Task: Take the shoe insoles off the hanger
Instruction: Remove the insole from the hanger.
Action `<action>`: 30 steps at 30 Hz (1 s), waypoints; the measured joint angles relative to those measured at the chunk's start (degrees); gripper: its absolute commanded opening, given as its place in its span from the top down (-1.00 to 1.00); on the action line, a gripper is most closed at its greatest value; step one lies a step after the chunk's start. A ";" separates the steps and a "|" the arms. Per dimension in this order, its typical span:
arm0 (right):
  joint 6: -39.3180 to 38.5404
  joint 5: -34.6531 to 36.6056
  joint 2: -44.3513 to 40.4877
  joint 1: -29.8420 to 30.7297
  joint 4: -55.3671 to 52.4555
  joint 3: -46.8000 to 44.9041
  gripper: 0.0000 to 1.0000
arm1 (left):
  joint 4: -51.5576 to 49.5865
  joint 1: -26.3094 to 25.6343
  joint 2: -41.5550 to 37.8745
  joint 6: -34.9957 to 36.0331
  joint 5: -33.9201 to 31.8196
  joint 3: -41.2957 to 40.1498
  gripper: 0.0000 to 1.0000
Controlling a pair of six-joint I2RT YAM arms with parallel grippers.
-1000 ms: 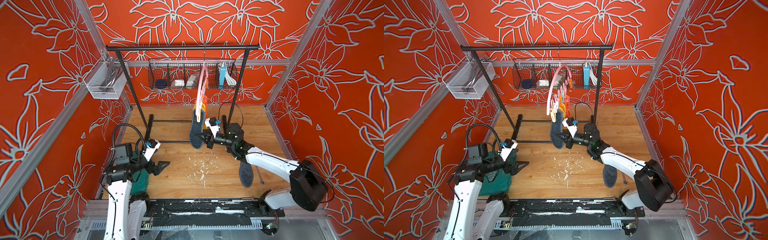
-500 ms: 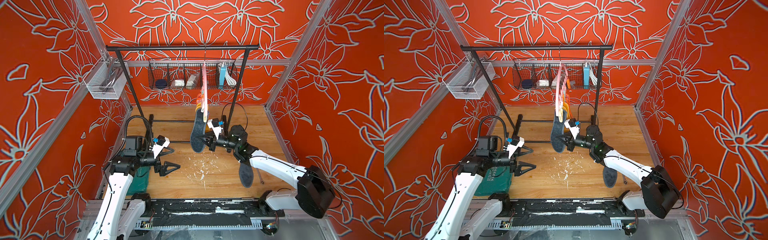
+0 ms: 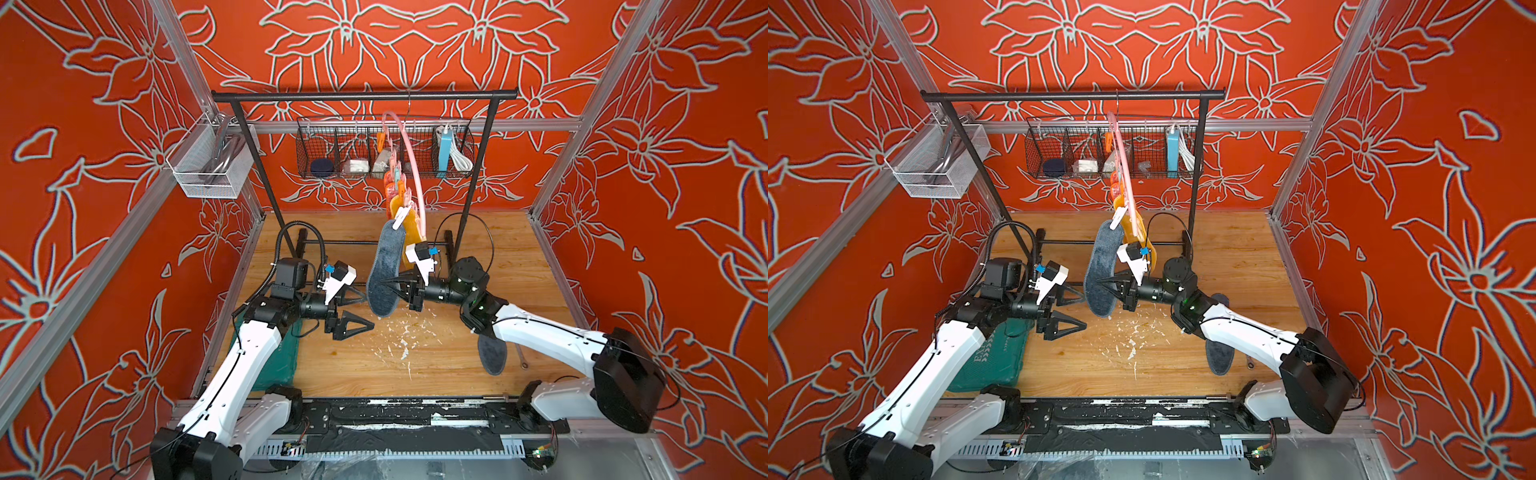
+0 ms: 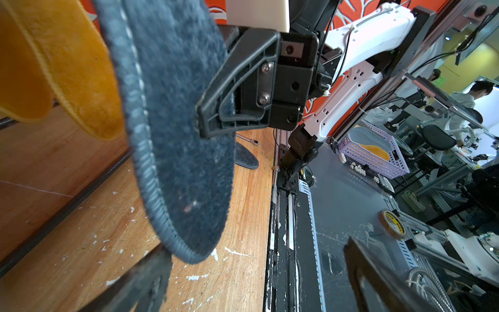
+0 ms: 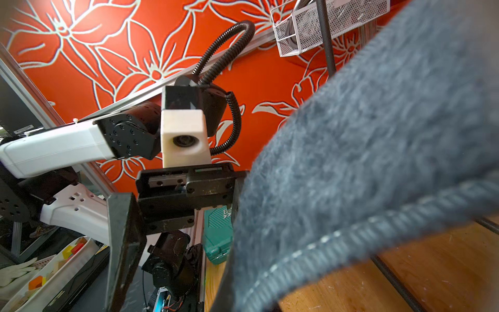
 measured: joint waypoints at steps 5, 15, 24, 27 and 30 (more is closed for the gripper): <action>1.92 0.15 1.70 0.98 2.45 0.46 1.00 | 3.56 -2.36 1.86 -0.76 -0.11 -1.20 -0.53; 4.13 0.61 2.75 1.95 5.79 0.46 0.99 | 5.40 -4.28 2.99 -0.50 -0.11 -1.86 0.84; 5.20 4.63 0.74 2.16 4.52 -1.92 0.12 | 3.61 -4.44 2.80 1.90 -0.59 -2.67 1.00; 5.05 6.67 -1.03 2.16 4.15 -3.54 -0.07 | 3.02 -4.44 2.29 2.38 -0.57 -3.58 1.00; 4.52 8.70 -2.60 1.90 3.39 -4.98 -0.18 | 1.75 -4.44 2.12 3.23 -0.37 -3.67 1.00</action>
